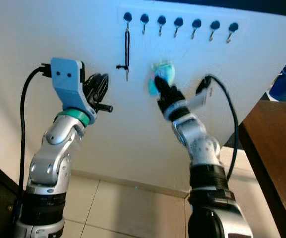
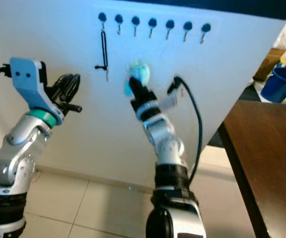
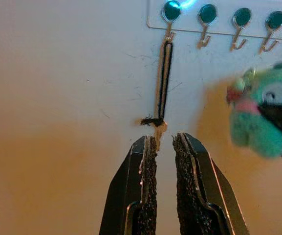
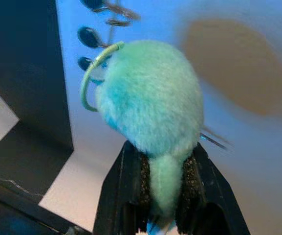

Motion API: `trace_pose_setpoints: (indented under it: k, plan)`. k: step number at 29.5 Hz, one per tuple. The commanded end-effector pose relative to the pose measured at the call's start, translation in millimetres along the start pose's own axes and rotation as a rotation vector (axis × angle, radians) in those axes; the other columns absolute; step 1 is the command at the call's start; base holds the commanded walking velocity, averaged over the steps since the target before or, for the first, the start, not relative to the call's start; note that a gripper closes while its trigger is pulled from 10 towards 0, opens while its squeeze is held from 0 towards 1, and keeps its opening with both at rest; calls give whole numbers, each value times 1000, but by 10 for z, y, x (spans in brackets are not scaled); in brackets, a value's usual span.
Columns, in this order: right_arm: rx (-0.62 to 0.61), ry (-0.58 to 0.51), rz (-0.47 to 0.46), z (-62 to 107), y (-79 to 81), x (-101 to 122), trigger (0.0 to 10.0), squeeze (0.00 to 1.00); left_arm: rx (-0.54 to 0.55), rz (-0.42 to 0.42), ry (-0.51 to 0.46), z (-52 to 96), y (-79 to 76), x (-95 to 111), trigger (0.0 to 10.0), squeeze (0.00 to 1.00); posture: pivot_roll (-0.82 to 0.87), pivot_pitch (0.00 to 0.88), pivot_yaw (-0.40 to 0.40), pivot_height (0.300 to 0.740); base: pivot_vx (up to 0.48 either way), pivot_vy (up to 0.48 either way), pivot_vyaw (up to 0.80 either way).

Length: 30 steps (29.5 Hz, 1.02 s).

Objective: Hang keys on a hook

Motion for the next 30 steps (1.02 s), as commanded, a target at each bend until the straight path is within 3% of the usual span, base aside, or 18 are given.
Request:
trace_pose_setpoints:
  k: [1, 6, 18, 20, 22, 24, 30]
  plan:
    - [-2, 7, -59, -67, -5, -67, 10000, 0, 1, -7, -2, 20, -6, 1, 10000, 0, 84, 83, 80, 740, 0, 0, 0]
    - [2, 13, -116, -171, 55, -118, 10000, 0, 1, -5, -1, 31, -19, -1, 10000, 0, 94, 91, 75, 740, 0, 0, 0]
    - [37, 52, -117, -389, 319, -239, 10000, 0, -1, 7, 5, 47, -63, -14, 10000, 0, 104, 114, 64, 740, 0, 0, 0]
    - [72, 77, 100, -438, 410, -260, 10000, 0, -3, 12, 4, 52, -80, -10, 10000, 0, 105, 110, 62, 740, 0, 0, 0]
    - [72, 77, 100, -438, 410, -260, 10000, 0, -3, 12, 4, 52, -80, -10, 10000, 0, 105, 110, 62, 740, 0, 0, 0]
    - [99, 66, 239, -466, 458, -205, 10000, 0, -4, 15, 2, 57, -89, -6, 10000, 0, 101, 112, 61, 740, 0, 0, 0]
    - [101, 15, 170, -528, 501, -22, 10000, 0, -5, 17, 2, 57, -93, 1, 10000, 0, 107, 112, 63, 740, 0, 0, 0]
Point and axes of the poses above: a point about 5 cm out from each wrist's last joint towards the gripper, its own z axis pointing back from the gripper into the wrist, its own x axis along the axis of the wrist's last joint, y = z × x, the point moved 1 cm from there along -z, pointing out of the wrist towards the gripper, and after that the axes turned 4 degrees about z, right-handed, at the moved point
